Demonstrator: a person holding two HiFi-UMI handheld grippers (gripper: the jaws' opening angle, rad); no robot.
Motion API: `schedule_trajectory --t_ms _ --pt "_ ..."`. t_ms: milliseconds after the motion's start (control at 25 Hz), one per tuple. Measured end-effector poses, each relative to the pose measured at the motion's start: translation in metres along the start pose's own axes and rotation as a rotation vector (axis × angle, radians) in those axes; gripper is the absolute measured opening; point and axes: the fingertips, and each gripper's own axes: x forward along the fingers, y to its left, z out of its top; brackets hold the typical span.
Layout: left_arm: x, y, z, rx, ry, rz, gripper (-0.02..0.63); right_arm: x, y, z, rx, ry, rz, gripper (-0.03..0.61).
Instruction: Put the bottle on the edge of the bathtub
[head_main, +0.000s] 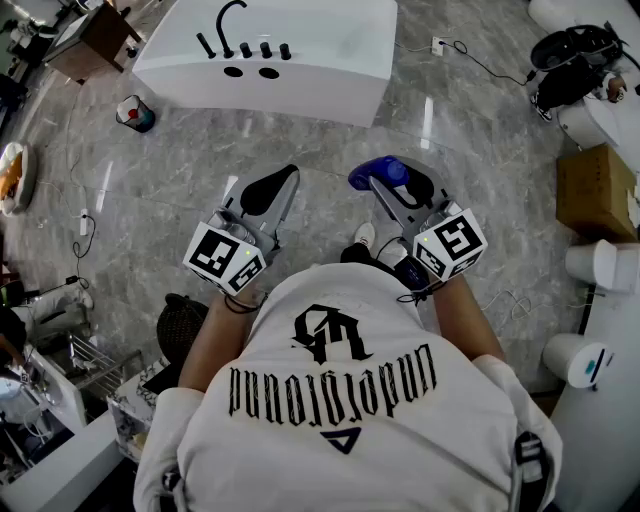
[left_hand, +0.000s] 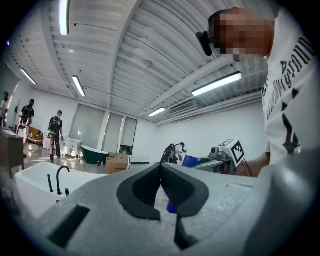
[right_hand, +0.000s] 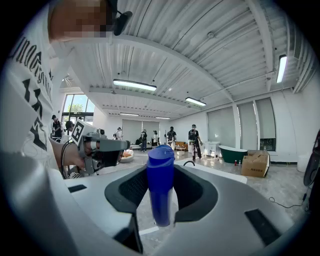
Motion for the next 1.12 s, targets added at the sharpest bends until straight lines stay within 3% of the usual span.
schedule_trajectory --t_ms 480,880,1120 --pt "0.06 0.015 -0.013 -0.05 0.035 0.01 0.015 0.004 -0.065 -0.007 0.004 0.006 -0.005 0.156" --pt "0.165 0.031 -0.032 -0.038 0.11 0.011 0.015 0.008 -0.169 -0.016 0.003 0.006 0.017 0.156" --pt "0.216 0.042 -0.036 -0.036 0.131 0.056 0.015 0.005 -0.224 -0.017 0.009 0.023 0.059 0.156"
